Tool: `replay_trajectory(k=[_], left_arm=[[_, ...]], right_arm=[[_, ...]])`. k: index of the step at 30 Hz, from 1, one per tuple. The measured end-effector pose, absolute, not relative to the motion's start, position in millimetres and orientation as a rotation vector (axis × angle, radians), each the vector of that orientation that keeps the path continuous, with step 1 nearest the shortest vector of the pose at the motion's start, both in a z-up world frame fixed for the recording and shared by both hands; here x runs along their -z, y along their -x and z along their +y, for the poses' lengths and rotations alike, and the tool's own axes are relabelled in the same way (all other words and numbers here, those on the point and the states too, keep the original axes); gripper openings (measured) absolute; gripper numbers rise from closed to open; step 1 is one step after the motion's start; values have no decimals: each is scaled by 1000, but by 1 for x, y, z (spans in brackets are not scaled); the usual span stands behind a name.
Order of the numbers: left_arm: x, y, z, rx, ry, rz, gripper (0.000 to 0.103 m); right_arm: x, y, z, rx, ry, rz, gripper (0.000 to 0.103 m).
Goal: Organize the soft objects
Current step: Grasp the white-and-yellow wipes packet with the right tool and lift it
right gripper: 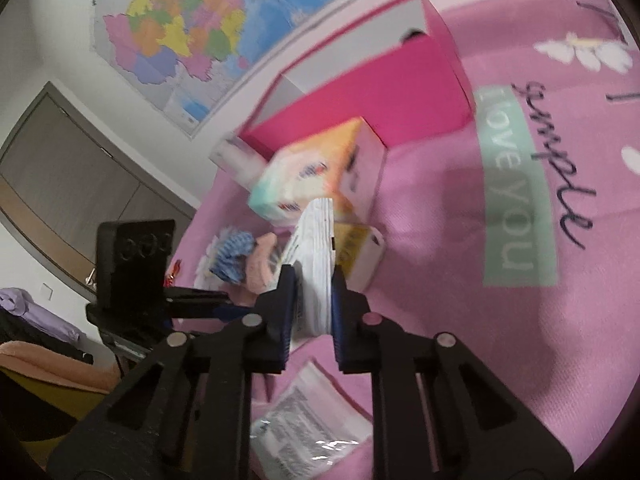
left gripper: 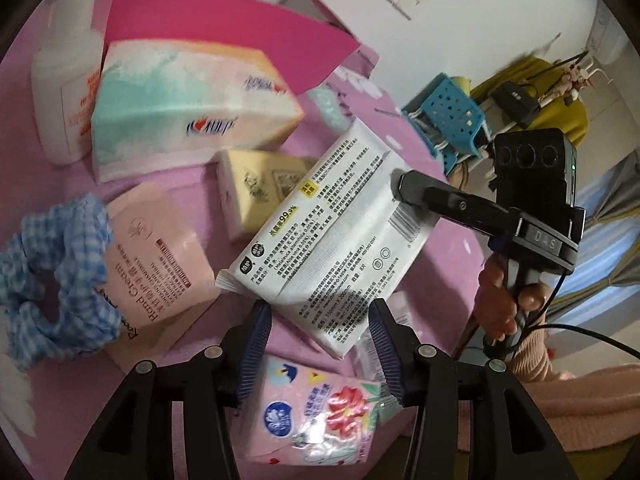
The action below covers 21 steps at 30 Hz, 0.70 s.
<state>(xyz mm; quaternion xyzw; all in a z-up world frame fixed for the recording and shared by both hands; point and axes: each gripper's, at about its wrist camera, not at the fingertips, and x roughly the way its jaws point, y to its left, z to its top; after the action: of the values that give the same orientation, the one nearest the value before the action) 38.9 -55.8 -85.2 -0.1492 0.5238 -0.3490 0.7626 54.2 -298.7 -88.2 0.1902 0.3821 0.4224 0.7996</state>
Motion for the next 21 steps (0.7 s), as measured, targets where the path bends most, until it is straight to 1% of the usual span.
replay_trajectory(k=[1, 2, 3, 5, 7, 8, 11, 14, 18, 19, 20, 21], left_arm=[[81, -39, -54, 760, 336, 1123, 50], [79, -40, -52, 767, 346, 1111, 43], [73, -41, -50, 796, 369, 1094, 42], [56, -45, -48, 800, 367, 1035, 42], [44, -49, -46, 797, 351, 995, 42], [37, -53, -44, 798, 347, 976, 42], [30, -55, -38, 785, 319, 943, 42], [39, -58, -33, 789, 326, 966, 43], [62, -63, -37, 782, 295, 1041, 43], [66, -63, -40, 782, 287, 1053, 43], [70, -64, -43, 779, 281, 1064, 43], [73, -65, -47, 782, 276, 1072, 43]], right_arm=[[83, -53, -298, -918, -414, 802, 15], [77, -52, -297, -927, -418, 787, 13], [71, -52, -293, -931, -409, 773, 12], [59, -52, -286, -935, -388, 744, 9], [49, -59, -279, -955, -401, 718, 8], [44, -62, -276, -952, -397, 705, 6], [33, -70, -273, -955, -409, 680, 5], [31, -76, -276, -934, -423, 664, 2], [48, -90, -292, -869, -462, 701, 2], [52, -91, -297, -841, -471, 710, 3], [56, -92, -302, -806, -477, 719, 7], [63, -93, -307, -772, -486, 733, 8]])
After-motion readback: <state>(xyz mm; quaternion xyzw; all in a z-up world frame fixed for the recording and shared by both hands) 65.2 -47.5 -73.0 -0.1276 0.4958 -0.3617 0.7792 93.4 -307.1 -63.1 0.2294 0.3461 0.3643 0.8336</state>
